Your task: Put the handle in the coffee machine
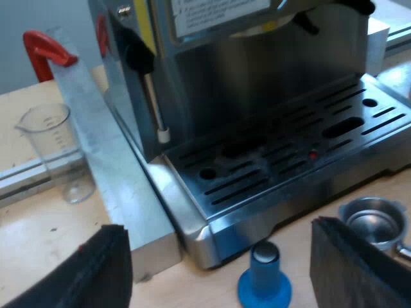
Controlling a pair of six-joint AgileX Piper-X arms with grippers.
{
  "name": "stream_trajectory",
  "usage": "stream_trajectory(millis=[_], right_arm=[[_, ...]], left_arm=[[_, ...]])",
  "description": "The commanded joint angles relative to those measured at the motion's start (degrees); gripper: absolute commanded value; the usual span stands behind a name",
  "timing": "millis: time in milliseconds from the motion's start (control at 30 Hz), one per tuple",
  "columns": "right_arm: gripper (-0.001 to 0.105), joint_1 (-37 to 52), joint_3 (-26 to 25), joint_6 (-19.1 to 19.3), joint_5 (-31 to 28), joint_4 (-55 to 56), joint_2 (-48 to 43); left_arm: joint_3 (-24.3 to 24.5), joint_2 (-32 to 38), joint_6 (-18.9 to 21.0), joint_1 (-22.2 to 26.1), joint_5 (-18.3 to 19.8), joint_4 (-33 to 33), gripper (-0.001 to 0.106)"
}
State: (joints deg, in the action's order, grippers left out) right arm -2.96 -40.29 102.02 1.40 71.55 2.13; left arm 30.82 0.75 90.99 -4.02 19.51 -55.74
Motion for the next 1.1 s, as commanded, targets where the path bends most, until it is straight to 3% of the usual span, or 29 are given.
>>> stream_trajectory(millis=[33,300,467,667,800,1000,1033,1100], right_arm=[[0.047,0.15,-3.1,2.72,2.64,3.21,2.85],[0.047,0.15,-9.33,10.5,6.22,8.22,12.03],[0.047,0.15,-12.86,15.21,8.47,11.58,20.46],[0.047,-2.74,-15.68,15.74,12.64,10.96,28.62],[0.047,-6.58,-16.83,16.65,12.64,10.42,33.0],[0.047,-13.94,-17.17,15.93,12.64,6.14,37.63],[0.047,-18.62,-17.17,12.66,10.72,2.93,39.89],[0.047,-21.54,-17.17,9.96,8.56,1.04,41.4]], left_arm=[[1.24,-2.03,-0.11,-0.28,3.17,0.4,0.062],[3.88,-10.84,-0.61,-0.28,8.7,0.4,0.062],[6.68,-18.87,-6.2,-0.28,15.61,0.15,0.062],[9.54,-25.35,-7.91,-0.28,21.5,-0.13,0.062],[10.4,-28.21,-10.07,-1.41,22.73,-0.13,0.062],[10.39,-31.59,-10.32,-9.99,22.56,-0.13,0.062],[10.39,-32.18,-10.32,-11.79,22.33,-0.13,0.062],[10.39,-33.09,-10.32,-14.92,22.2,-0.13,0.062]])
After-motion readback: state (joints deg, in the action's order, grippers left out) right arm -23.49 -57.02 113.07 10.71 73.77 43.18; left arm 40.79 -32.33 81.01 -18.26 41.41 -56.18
